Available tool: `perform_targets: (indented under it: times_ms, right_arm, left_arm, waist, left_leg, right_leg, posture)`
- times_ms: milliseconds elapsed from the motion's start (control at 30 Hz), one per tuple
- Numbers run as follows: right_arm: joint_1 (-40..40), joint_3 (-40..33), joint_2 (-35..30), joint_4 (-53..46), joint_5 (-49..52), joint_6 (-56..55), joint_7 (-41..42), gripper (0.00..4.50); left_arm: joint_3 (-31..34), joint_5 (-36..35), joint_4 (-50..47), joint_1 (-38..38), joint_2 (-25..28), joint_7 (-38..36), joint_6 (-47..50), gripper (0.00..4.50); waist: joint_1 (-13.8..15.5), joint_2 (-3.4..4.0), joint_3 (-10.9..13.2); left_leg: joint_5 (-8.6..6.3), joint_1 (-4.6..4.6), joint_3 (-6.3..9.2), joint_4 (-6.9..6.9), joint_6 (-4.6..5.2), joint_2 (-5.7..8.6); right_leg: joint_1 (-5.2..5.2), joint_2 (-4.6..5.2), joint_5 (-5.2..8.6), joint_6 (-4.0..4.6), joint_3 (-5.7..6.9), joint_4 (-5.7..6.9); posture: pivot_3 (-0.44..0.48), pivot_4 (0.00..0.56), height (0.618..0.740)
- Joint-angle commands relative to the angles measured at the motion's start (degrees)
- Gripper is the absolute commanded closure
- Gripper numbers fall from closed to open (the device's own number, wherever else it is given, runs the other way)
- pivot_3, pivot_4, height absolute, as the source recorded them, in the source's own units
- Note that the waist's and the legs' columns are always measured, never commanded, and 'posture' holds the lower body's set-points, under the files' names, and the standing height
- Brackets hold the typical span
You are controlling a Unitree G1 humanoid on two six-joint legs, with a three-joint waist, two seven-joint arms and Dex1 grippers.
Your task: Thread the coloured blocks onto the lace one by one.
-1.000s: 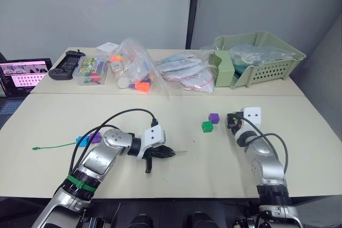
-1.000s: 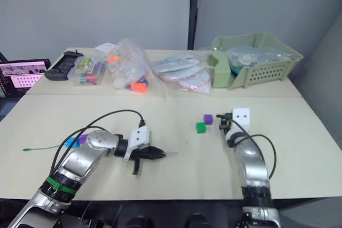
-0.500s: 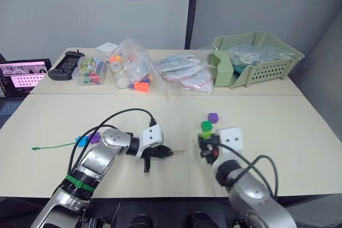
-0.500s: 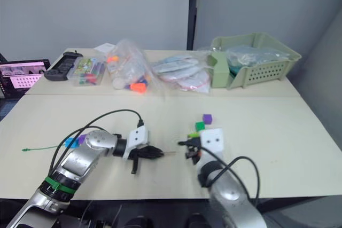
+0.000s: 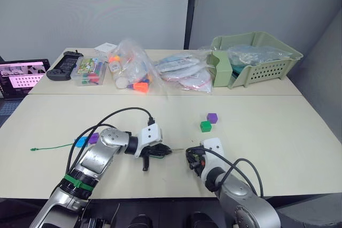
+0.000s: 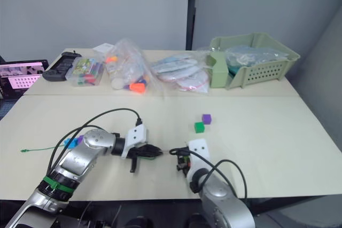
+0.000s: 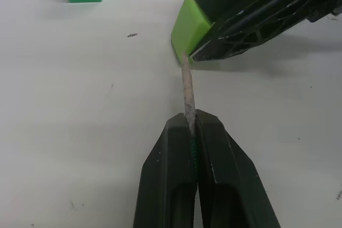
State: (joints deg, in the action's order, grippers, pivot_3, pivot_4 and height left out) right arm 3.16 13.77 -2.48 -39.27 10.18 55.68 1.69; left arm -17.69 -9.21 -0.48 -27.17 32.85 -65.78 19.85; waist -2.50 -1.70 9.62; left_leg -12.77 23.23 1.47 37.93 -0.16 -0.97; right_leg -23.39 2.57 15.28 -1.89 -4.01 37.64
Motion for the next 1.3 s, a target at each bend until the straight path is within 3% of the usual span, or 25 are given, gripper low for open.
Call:
perform_targets:
  times_ms: [33,167,333,433,567,833,1167,1300]
  right_arm:
    - [0.48,-1.36,-1.21,-4.09,0.52,-2.08,1.09,1.28]
    - [0.77,-5.04,-6.53,-11.83,3.45,-0.22,5.67,0.02]
    - [-3.95,-12.15,-22.93,-15.84,16.61,0.51,26.29,0.02]
    - [-6.42,-12.04,-34.38,-10.3,19.26,-4.19,39.2,0.02]
    - [-14.2,-6.76,-42.79,7.24,12.54,-20.83,53.11,0.02]
    - [-28.24,1.99,-39.89,37.26,2.95,-43.24,66.31,0.02]
    - [-33.39,4.29,-34.58,49.31,0.57,-49.12,72.54,0.02]
    - [-33.79,4.39,-33.67,50.92,-0.34,-49.78,73.04,1.22]
  left_arm:
    - [1.34,-0.58,-1.15,-1.19,0.21,0.17,-0.36,4.5]
    - [1.44,-0.75,-1.7,-0.87,0.46,0.21,-0.09,4.5]
    - [2.57,-2.06,-4.83,-0.27,1.82,-0.28,2.2,4.5]
    - [3.21,-3.77,-8.54,0.86,3.61,-1.41,4.71,4.5]
    - [3.21,-5.35,-12.33,2.32,6.88,-3.19,7.3,4.5]
    - [4.26,-6.48,-15.24,4.92,9.71,-2.91,8.78,4.5]
    - [4.77,-7.75,-17.98,5.77,10.33,-0.91,10.95,4.5]
    - [4.38,-7.77,-18.68,5.31,10.47,-0.57,11.58,4.5]
  waist:
    - [0.02,0.0,0.0]
    - [0.27,0.0,0.0]
    - [0.07,-0.02,0.02]
    - [0.03,-0.03,0.03]
    - [-0.02,-0.05,0.04]
    - [0.28,-0.06,0.05]
    - [0.62,-0.06,0.05]
    - [0.55,-0.05,0.05]
  left_leg:
    - [0.0,0.01,0.0,0.0,0.0,0.01]
    - [0.0,0.08,0.02,0.0,0.0,0.05]
    - [0.0,0.03,0.01,0.0,0.0,0.03]
    - [0.0,-0.04,0.02,-0.01,0.01,0.02]
    - [0.0,-0.1,-0.04,-0.01,0.01,0.02]
    - [-0.01,-0.02,-0.06,-0.01,0.01,0.02]
    - [0.0,-0.05,-0.02,-0.01,0.01,0.04]
    - [0.0,-0.07,-0.02,-0.01,0.01,0.03]
  right_leg:
    - [0.0,0.01,0.0,0.0,-0.01,-0.01]
    - [-0.01,0.05,0.0,-0.02,-0.01,-0.05]
    - [0.06,0.01,0.01,-0.03,0.02,-0.08]
    - [0.15,-0.01,0.01,-0.03,0.05,-0.12]
    - [0.21,-0.02,0.06,-0.1,0.04,-0.18]
    - [0.14,0.0,0.0,-0.02,0.02,-0.19]
    - [0.14,0.03,-0.02,0.01,0.02,-0.08]
    - [0.14,0.03,-0.02,0.02,0.02,-0.07]
  posture:
    - [0.0,0.15,0.74]
    - [0.0,0.15,0.74]
    - [0.0,0.15,0.74]
    - [0.0,0.15,0.74]
    - [0.0,0.15,0.74]
    - [0.0,0.15,0.74]
    - [0.0,0.15,0.74]
    - [0.0,0.15,0.74]
